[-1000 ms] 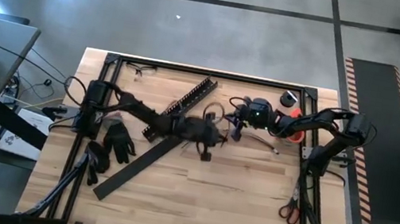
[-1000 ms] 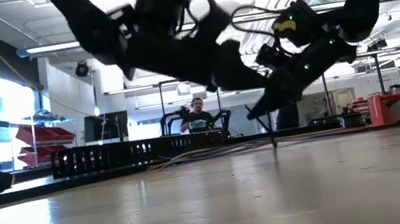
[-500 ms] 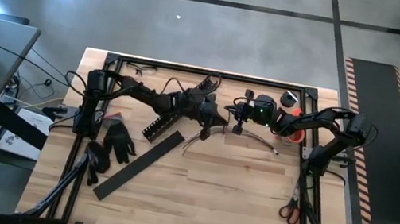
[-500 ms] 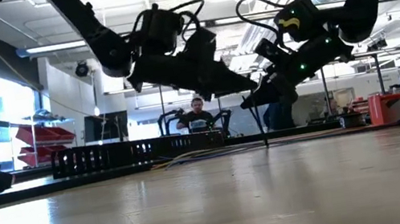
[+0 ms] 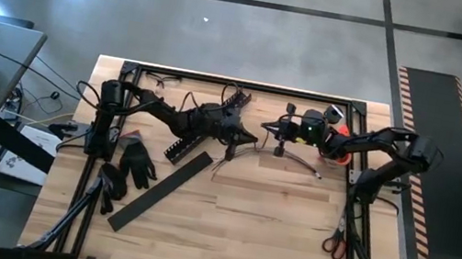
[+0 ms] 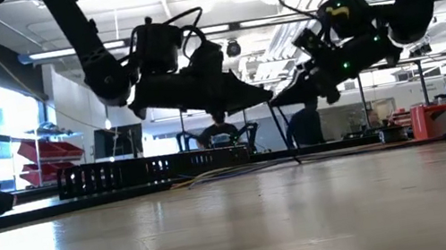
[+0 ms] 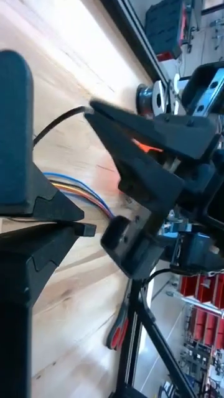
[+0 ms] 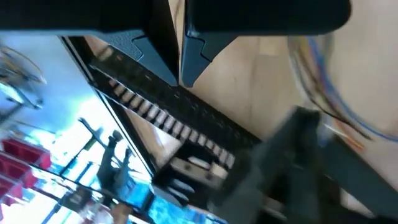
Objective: Ziptie cables
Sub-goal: Wrap the cables together using the black zip tie
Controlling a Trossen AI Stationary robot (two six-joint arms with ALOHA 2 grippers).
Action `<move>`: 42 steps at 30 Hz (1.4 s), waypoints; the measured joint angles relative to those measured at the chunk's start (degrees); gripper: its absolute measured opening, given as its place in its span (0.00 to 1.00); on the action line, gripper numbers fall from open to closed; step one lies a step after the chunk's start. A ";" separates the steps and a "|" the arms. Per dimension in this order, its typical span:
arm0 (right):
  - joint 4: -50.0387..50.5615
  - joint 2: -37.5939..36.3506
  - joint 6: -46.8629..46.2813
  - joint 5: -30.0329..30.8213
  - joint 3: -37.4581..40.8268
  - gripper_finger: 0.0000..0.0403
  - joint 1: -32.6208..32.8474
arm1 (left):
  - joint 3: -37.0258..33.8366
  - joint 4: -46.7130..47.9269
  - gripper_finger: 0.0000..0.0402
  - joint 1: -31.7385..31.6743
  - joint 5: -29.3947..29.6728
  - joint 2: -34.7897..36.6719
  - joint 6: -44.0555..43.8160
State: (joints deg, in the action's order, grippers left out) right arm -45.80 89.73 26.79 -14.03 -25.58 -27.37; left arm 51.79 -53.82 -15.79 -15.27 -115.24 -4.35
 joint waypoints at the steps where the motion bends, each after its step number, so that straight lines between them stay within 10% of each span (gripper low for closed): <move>1: -0.04 -0.46 -0.04 -1.11 0.06 0.00 0.04 | 0.07 -0.19 0.00 0.05 0.01 0.00 0.12; 11: 3.75 -3.78 -3.40 4.21 -0.65 0.00 -0.58 | 0.11 -0.05 0.00 1.31 0.37 0.00 0.38; 15: 19.12 -9.53 -8.85 12.00 -3.38 0.05 -3.14 | 0.11 0.35 0.00 1.62 0.59 0.00 0.45; 20: 35.43 -11.66 -20.40 5.83 -4.80 0.22 -8.76 | 0.11 0.47 0.00 1.64 0.83 0.00 0.49; 29: 25.79 2.21 -28.72 3.56 -3.77 0.42 -10.11 | 0.11 0.45 0.00 1.66 0.92 0.00 1.51; 42: 16.84 10.90 -29.50 0.51 -4.53 0.24 -11.00 | 0.11 0.45 0.00 1.70 0.98 -0.02 1.54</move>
State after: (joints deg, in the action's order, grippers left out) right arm -28.95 100.63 -2.72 -13.52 -30.11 -38.37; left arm 51.90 -53.36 -14.09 -14.29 -115.26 -2.81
